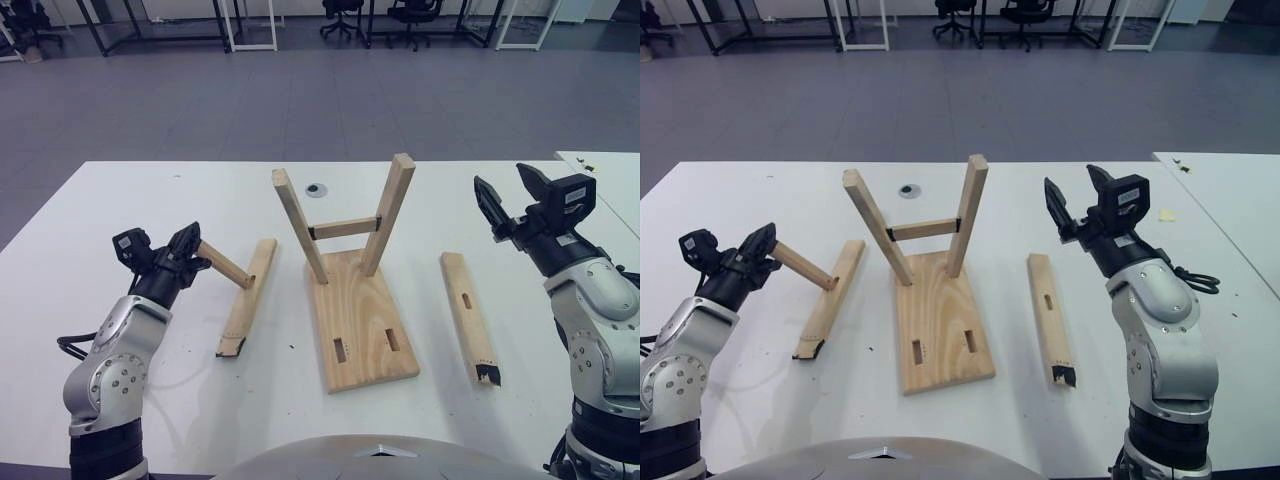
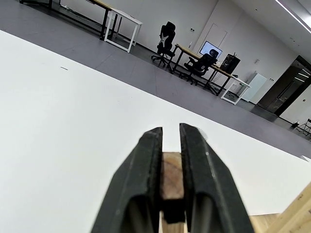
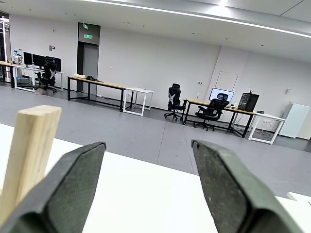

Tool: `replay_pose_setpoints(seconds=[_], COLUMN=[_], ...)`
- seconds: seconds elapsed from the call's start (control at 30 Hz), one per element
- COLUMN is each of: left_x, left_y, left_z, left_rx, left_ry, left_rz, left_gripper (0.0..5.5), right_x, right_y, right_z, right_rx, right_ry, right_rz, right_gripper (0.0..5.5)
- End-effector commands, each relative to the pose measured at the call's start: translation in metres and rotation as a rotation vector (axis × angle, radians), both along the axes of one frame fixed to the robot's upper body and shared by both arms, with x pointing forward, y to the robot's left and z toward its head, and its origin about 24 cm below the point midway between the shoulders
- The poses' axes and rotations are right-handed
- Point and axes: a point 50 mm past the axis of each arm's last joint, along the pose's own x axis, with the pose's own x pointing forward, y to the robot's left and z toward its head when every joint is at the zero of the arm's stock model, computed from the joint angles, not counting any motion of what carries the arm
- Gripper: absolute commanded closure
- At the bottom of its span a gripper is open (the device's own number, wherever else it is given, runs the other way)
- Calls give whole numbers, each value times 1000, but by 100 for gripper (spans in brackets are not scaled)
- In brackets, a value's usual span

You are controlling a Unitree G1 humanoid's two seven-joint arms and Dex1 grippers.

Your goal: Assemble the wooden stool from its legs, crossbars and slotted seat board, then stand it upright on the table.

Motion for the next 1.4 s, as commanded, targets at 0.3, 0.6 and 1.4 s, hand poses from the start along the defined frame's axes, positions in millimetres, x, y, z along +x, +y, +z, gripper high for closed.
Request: replay_pose_setpoints(seconds=[0.3, 0.6, 1.4], left_x=[0, -3, -20], left_y=[-2, -3, -45], left_z=[-9, -15, -61], left_rx=[70, 204, 496], left_ry=[24, 69, 287], left_rz=[7, 31, -83], left_gripper=[511, 511, 511], right_x=[3, 3, 7], right_y=[3, 4, 14], right_z=[-4, -4, -2], right_rx=[-2, -16, -108], right_ry=[7, 3, -10], right_rz=[8, 4, 26], right_gripper=[220, 220, 220])
